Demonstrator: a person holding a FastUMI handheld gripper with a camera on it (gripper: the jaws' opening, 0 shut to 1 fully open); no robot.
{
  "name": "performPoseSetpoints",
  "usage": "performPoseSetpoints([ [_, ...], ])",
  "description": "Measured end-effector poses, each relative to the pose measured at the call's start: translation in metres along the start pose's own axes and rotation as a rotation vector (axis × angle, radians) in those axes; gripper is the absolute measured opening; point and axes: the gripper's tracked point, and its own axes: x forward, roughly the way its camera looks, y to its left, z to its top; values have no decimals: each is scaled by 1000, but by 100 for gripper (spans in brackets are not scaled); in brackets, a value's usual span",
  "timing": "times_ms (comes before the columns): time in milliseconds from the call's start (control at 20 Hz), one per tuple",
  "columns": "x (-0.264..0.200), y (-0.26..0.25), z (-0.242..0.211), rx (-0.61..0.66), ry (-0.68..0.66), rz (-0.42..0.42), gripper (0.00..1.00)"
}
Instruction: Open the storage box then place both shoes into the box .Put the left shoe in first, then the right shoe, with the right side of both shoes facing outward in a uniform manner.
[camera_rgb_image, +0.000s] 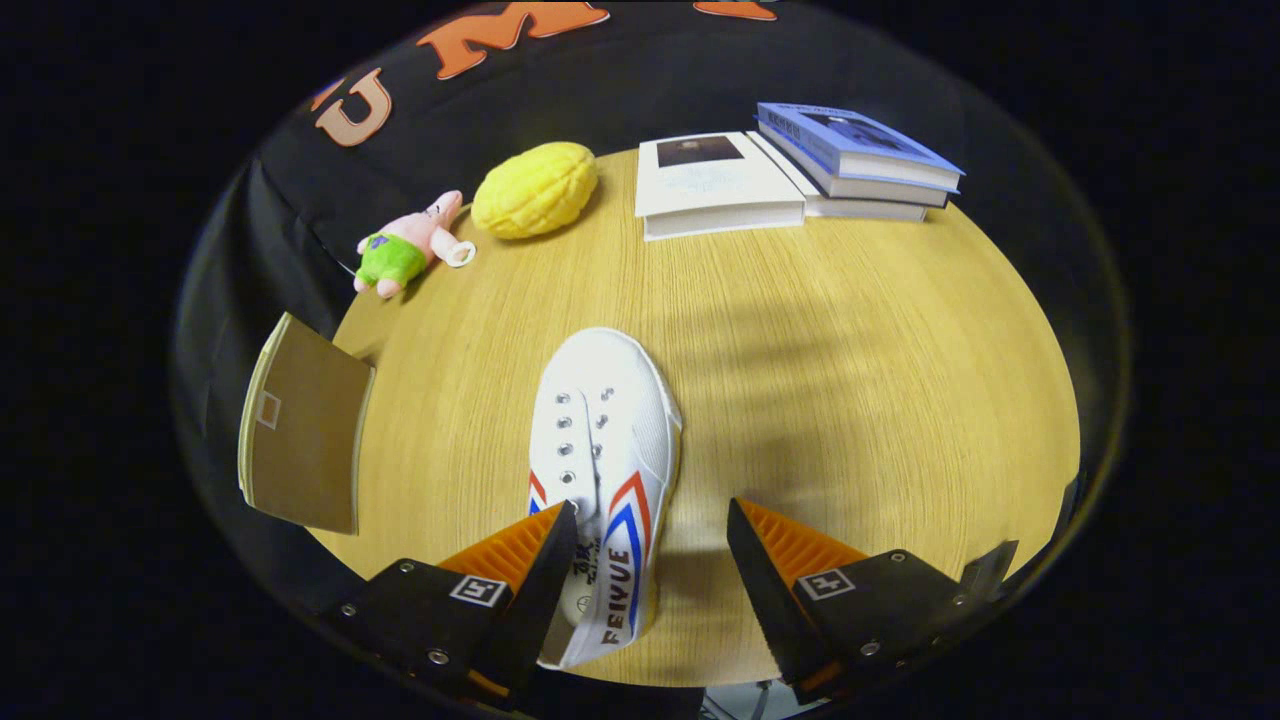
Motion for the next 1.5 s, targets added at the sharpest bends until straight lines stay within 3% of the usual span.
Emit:
performPoseSetpoints([
  [150,11,9,-6,30,7,25,82],
  [250,15,16,-11,32,26,34,70],
  [500,14,17,-10,210,36,72,29],
  [600,15,21,-11,251,24,84,15],
  [700,11,28,-9,284,9,85,9],
  [900,-16,72,19,348,-52,183,7],
  [1200,-57,159,66,229,-107,272,7],
  [1500,-86,276,85,62,-105,373,7],
])
